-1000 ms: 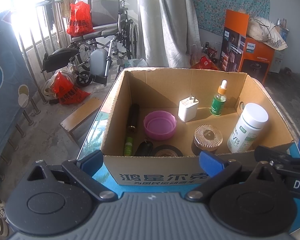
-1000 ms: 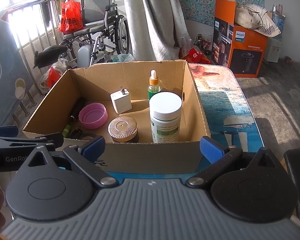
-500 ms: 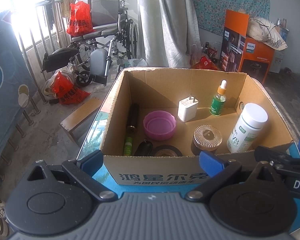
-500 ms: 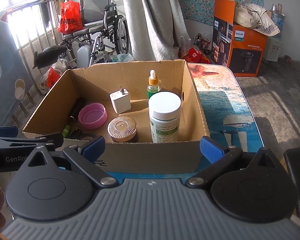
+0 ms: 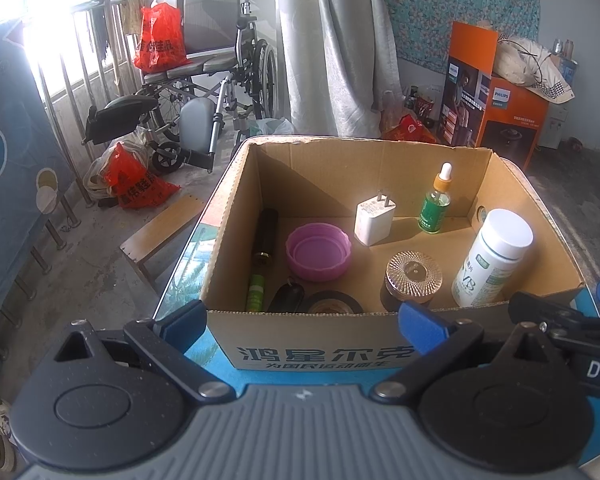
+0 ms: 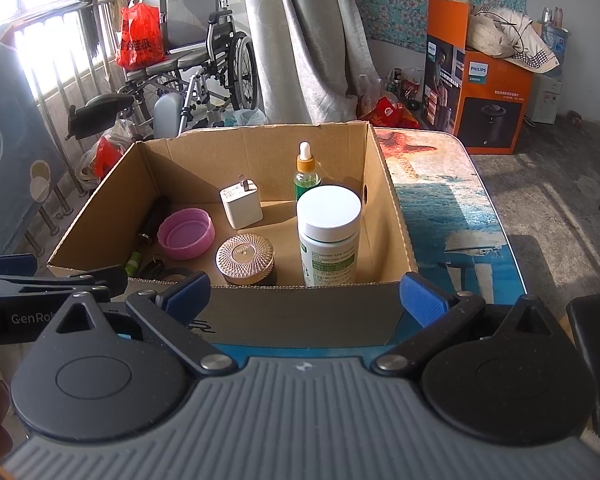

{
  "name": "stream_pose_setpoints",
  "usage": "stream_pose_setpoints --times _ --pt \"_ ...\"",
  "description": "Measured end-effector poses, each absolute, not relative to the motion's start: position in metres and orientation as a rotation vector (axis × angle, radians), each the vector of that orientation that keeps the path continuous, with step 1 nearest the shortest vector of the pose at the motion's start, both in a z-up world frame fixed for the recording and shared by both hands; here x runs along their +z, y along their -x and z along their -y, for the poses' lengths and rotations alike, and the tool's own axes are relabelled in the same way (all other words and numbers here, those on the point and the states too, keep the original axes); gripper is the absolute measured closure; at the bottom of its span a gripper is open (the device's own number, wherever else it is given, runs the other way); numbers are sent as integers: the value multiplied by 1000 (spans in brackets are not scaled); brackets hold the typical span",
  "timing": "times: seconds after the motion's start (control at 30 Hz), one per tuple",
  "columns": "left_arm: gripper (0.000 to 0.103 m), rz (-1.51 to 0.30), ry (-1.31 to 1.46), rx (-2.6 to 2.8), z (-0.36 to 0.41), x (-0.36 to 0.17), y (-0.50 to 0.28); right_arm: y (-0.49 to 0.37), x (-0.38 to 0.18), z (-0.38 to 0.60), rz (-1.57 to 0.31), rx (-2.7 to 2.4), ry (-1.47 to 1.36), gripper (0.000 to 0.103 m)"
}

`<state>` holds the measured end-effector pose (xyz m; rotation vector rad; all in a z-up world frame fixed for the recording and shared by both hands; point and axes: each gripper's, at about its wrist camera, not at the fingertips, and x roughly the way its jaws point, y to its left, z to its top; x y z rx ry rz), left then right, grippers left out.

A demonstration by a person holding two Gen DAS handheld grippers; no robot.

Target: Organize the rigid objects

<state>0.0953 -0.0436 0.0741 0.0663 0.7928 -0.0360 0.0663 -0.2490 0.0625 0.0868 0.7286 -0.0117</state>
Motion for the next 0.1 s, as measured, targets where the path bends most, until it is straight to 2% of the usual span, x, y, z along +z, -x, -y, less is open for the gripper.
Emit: stream_pose_setpoints --times 0.1 --pt "0 -793 -66 -35 43 76 -94 -66 64 250 -728 -13 -88 1"
